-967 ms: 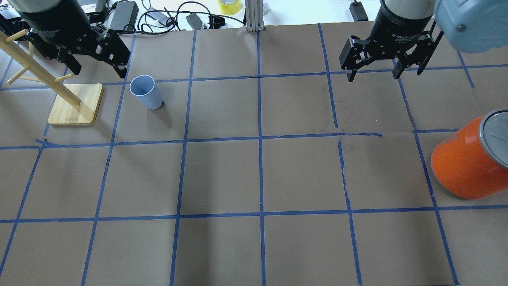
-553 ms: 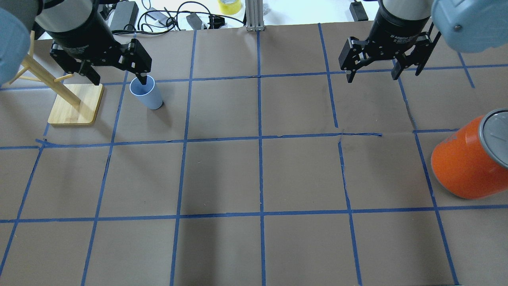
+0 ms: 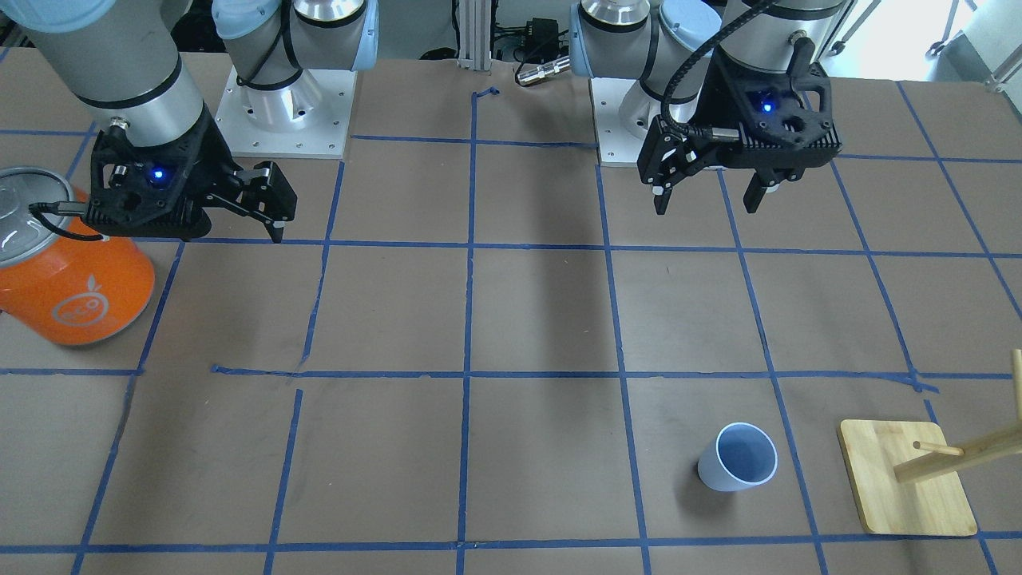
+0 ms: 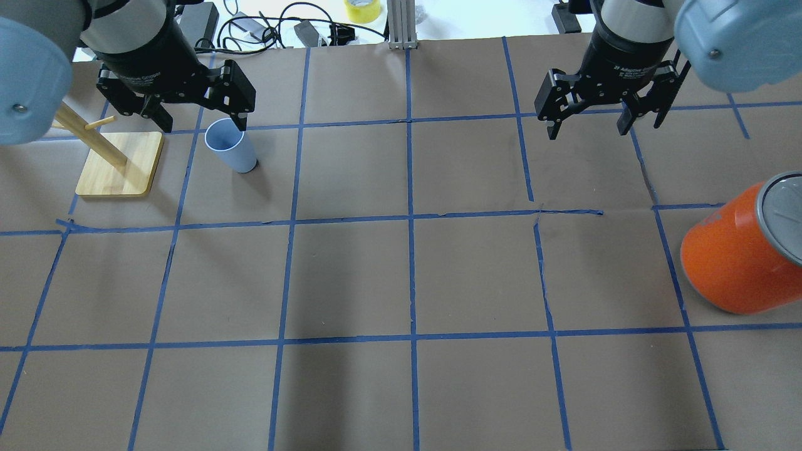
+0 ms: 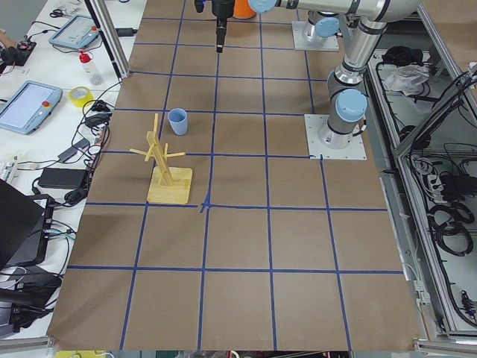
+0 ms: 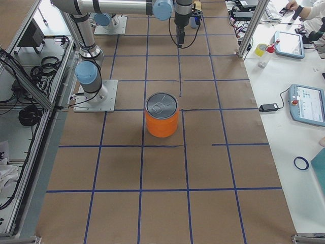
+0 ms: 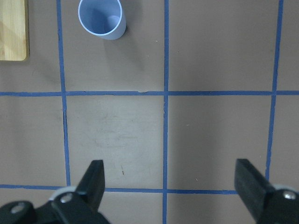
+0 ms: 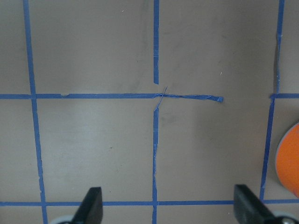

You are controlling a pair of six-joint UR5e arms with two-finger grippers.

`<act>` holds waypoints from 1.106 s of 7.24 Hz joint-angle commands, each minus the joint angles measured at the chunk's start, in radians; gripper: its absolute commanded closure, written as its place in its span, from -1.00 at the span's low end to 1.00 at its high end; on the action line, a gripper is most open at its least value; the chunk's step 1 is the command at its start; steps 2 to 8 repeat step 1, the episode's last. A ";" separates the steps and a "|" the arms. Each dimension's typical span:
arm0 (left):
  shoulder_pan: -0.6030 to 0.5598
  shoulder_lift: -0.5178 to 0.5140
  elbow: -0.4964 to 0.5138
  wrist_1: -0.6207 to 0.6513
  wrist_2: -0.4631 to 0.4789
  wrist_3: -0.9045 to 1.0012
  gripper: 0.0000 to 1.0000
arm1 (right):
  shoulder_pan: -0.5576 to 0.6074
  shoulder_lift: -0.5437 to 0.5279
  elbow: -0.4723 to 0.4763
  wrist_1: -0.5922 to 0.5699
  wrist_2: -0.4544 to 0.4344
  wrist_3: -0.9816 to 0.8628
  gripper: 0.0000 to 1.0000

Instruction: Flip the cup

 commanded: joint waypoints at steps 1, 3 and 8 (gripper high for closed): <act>0.001 0.005 0.000 -0.001 0.002 -0.001 -1.00 | 0.000 -0.002 0.001 -0.001 -0.004 0.000 -1.00; 0.001 0.005 0.000 -0.001 0.002 -0.001 -1.00 | 0.000 -0.002 0.001 -0.001 -0.004 0.000 -1.00; 0.001 0.005 0.000 -0.001 0.002 -0.001 -1.00 | 0.000 -0.002 0.001 -0.001 -0.004 0.000 -1.00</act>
